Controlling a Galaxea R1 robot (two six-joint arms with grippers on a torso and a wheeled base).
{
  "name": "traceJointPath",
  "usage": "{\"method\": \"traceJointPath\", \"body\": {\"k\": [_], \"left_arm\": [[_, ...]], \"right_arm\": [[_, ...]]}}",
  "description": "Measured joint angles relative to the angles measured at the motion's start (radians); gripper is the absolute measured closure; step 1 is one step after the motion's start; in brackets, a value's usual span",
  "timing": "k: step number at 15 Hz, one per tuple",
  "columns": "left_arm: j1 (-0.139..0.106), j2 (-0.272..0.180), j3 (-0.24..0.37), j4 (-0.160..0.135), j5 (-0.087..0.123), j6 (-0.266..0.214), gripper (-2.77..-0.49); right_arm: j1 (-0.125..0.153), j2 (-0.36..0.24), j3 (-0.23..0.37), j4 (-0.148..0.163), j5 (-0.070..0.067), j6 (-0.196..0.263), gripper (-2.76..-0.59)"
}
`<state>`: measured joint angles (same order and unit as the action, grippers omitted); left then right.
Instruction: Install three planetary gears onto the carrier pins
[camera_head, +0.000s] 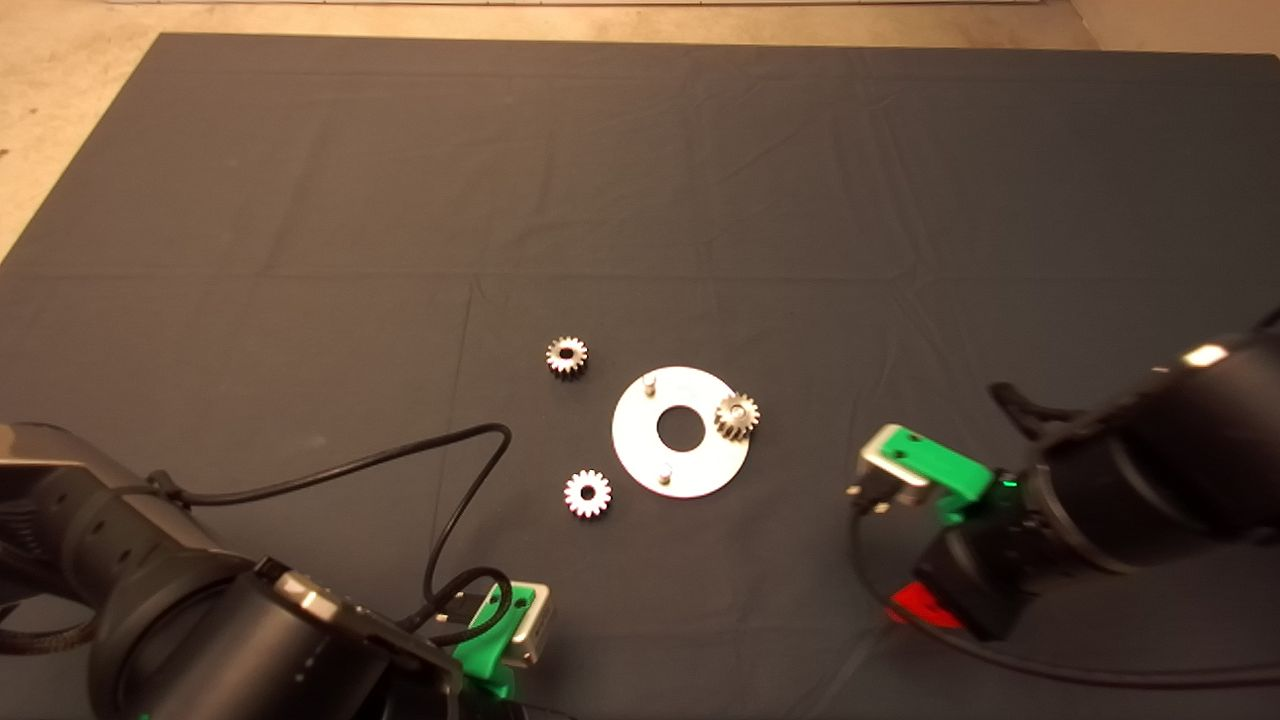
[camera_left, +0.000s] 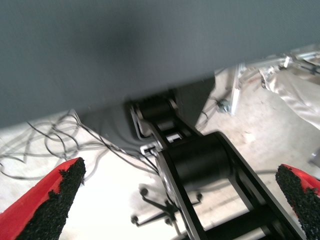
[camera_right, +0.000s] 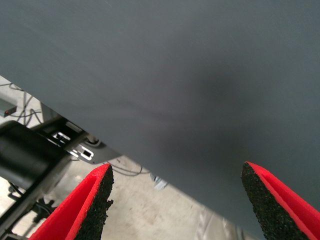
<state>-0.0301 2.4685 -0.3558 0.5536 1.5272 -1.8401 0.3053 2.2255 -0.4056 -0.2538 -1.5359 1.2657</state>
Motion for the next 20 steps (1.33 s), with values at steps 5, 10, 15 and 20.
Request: {"method": "traceJointPath", "body": {"k": [5,10,15,20], "left_arm": [[-0.024,0.0,-0.1,-0.012,0.0,0.187,-2.77],[-0.09,0.0,-0.195,-0.09,0.0,0.343,-2.77],[-0.106,0.0,-0.184,-0.167,-0.001,0.381,-2.77],[-0.148,0.022,-0.183,-0.189,0.0,0.445,-2.77]], "right_arm": [[-0.07,-0.093,0.046,0.024,0.003,0.004,-1.89],[-0.198,-0.08,0.055,0.031,0.0,-0.005,-1.89],[-0.316,0.015,0.056,0.034,0.001,-0.009,-1.89],[-0.336,0.158,0.056,0.034,0.004,0.043,-1.89]]}}
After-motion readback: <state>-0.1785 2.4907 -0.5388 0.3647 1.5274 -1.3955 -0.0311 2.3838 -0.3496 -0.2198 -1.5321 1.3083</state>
